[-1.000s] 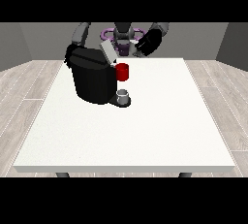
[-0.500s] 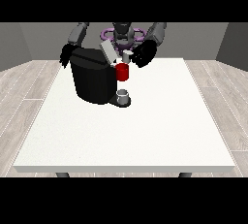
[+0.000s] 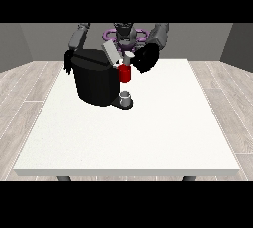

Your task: Insert the coffee pod into the coffee machine and close the lid

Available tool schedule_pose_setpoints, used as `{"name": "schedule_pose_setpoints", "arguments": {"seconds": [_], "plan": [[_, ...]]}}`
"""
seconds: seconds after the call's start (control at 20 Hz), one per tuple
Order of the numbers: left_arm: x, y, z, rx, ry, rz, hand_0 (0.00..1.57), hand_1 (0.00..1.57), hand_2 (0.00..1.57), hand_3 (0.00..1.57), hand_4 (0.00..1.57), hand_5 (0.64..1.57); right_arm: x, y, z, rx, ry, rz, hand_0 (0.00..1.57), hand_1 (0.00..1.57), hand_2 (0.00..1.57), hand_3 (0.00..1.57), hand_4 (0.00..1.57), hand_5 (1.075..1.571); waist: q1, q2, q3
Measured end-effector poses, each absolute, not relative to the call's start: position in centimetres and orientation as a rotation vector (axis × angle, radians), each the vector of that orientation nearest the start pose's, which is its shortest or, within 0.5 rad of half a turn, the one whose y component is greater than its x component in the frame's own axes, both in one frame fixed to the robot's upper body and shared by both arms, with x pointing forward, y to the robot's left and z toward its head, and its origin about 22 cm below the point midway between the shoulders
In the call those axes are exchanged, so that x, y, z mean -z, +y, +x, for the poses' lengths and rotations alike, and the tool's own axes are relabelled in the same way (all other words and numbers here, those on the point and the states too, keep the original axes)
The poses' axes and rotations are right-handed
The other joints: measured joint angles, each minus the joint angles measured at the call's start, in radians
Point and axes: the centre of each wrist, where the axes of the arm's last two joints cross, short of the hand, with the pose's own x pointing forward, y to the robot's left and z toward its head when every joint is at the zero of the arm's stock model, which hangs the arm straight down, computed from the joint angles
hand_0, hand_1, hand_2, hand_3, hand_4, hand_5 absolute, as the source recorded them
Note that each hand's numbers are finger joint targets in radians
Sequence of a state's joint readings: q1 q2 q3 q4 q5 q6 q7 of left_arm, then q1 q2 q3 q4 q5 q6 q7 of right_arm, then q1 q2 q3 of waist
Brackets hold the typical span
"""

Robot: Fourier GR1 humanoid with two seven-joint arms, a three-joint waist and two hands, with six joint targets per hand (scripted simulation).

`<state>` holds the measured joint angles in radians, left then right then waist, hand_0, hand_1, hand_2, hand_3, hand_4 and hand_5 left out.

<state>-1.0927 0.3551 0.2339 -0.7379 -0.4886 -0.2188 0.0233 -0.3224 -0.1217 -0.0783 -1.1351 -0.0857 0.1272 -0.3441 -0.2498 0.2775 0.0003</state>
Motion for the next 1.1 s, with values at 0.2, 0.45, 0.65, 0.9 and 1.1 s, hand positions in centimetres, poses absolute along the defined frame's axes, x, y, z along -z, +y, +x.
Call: {"name": "schedule_pose_setpoints", "arguments": {"seconds": [0.2,0.45,0.65,0.9,1.1], "plan": [[-23.1,26.1,45.6,0.651,-1.666,0.469,1.44,1.44,1.47,1.36,0.63,1.571,1.2,-25.3,32.1,-0.126,-1.803,0.115,0.00,0.00,0.00,0.00,0.27,1.571,-0.010,0.034,0.0001],[-24.0,26.2,45.6,0.689,-1.684,0.517,1.52,1.52,1.53,1.44,0.70,1.571,0.4,-25.3,33.1,-0.124,-1.807,0.114,0.00,0.00,0.00,0.00,0.24,1.571,-0.012,0.060,0.0002],[-25.0,25.9,45.7,0.701,-1.683,0.535,1.45,1.45,1.47,1.36,0.65,1.571,0.4,-25.3,33.6,-0.119,-1.801,0.106,0.00,0.00,0.00,0.00,0.19,1.571,-0.007,0.068,0.0003],[-25.9,26.9,45.6,0.674,-1.718,0.561,1.43,1.43,1.45,1.39,0.60,1.571,-0.5,-25.3,34.3,-0.126,-1.811,0.098,0.00,0.00,0.00,0.00,0.27,1.571,-0.014,0.085,0.0016],[-26.7,26.3,45.6,0.671,-1.737,0.584,1.37,1.37,1.38,1.26,0.55,1.571,-0.4,-25.1,34.8,-0.119,-1.812,0.100,0.00,0.00,0.00,0.00,0.26,1.571,-0.012,0.098,0.0005]]}}
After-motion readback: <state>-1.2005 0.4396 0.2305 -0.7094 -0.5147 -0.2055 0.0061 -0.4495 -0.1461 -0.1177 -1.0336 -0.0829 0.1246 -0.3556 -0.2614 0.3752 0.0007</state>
